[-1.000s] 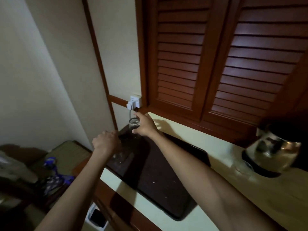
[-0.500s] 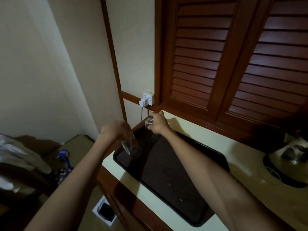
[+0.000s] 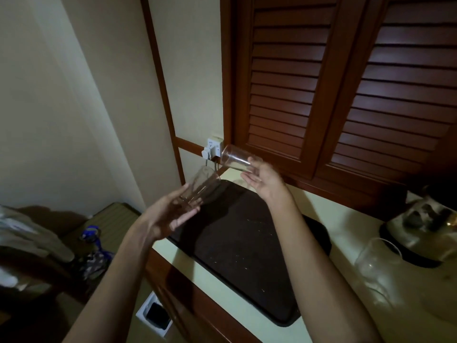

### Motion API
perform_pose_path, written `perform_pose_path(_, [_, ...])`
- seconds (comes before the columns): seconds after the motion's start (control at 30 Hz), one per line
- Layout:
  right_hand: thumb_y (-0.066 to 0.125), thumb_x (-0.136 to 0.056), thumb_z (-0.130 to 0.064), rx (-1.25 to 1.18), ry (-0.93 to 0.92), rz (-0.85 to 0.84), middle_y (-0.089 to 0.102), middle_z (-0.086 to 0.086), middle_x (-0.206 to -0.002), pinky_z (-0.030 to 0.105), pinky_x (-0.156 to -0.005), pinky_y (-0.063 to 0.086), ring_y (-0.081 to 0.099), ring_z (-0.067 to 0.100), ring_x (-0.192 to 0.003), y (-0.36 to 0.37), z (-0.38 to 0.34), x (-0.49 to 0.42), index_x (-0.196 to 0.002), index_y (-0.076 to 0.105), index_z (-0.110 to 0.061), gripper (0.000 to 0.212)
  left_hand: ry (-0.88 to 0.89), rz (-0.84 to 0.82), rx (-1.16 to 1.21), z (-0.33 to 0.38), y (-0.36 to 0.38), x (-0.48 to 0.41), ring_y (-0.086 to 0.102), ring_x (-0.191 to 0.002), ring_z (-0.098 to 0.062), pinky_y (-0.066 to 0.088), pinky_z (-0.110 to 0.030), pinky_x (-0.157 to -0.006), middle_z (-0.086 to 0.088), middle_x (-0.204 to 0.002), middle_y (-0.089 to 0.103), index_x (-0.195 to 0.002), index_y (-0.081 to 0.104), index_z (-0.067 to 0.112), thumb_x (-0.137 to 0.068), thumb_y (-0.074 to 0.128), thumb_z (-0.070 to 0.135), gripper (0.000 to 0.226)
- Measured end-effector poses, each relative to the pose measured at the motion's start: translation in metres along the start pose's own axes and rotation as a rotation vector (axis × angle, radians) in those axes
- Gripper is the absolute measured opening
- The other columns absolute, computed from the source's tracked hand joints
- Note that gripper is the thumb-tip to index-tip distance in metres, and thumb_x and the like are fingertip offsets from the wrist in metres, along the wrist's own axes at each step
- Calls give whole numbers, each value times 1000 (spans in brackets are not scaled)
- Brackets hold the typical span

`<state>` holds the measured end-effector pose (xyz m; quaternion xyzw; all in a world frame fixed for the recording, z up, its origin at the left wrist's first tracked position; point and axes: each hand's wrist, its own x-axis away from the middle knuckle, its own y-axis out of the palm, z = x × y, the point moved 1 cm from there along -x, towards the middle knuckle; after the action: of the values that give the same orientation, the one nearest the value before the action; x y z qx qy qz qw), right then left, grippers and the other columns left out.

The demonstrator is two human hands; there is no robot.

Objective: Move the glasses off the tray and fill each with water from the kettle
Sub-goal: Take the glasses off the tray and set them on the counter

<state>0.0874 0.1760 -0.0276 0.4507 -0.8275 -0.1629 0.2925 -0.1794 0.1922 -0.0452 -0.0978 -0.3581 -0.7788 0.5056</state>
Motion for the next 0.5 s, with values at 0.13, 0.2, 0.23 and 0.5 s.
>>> perform_pose_path(0.13, [79, -85, -12, -506, 279, -83, 63, 27, -129, 46, -100, 58, 66, 40, -115, -32, -6, 28, -126, 56, 2, 49, 21, -158, 262, -30, 24, 6, 79, -92, -32, 66, -39, -76, -25, -120, 73, -129, 65, -5, -66, 93, 21, 73])
perform_pose_path(0.2, [80, -85, -17, -484, 296, -124, 69, 26, -120, 42, -103, 55, 69, 36, -111, -44, -10, 40, -123, 55, 4, 50, 50, -236, 252, -41, 43, 13, 79, -93, -32, 67, -39, -73, -22, -117, 75, -126, 70, -1, -42, 106, 16, 93])
perform_pose_path(0.23, [79, -86, -18, -447, 279, -142, 70, 24, -115, 40, -104, 53, 68, 34, -113, -48, -13, 48, -119, 56, 3, 45, 70, -260, 219, -46, 53, 17, 79, -95, -31, 67, -40, -74, -20, -117, 75, -126, 71, 3, -36, 107, 17, 98])
perform_pose_path(0.5, [71, -89, 0, 4, -21, -194, 72, 15, -107, 41, -107, 49, 71, 28, -99, -129, -87, 124, -110, 62, -11, 26, 429, -233, -337, -103, 151, 76, 66, -126, -26, 50, -40, -109, -5, -126, 75, -132, 69, 11, -75, 85, 12, 59])
